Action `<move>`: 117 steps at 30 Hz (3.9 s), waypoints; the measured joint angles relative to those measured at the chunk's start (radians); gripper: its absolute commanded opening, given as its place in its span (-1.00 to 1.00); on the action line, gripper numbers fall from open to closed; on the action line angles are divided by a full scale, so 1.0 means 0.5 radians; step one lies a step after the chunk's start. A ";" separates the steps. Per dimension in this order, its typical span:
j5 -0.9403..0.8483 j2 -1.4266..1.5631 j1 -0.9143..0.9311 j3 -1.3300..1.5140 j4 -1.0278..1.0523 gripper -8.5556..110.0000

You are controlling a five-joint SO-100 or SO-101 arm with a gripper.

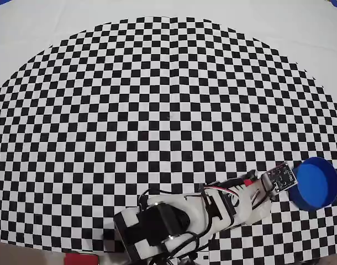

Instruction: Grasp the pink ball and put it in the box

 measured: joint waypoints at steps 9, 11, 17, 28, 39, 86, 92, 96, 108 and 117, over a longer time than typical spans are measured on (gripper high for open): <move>0.000 -0.101 0.000 -0.064 -0.037 -0.38; 0.000 -0.110 0.000 -0.071 -0.037 -0.38; 0.000 -0.160 0.000 -0.089 -0.052 -0.38; 0.000 -0.239 0.000 -0.147 -0.077 -0.38; 0.000 -0.350 0.000 -0.193 -0.114 -0.38; 0.003 -0.423 -0.028 -0.199 -0.135 -0.85; 0.003 -0.423 -0.037 -0.199 -0.135 -0.85; 0.003 -0.423 -0.037 -0.199 -0.135 -0.85; 0.003 -0.411 -0.037 -0.199 -0.150 -0.85; 0.003 -0.255 -0.037 -0.199 -0.150 -0.85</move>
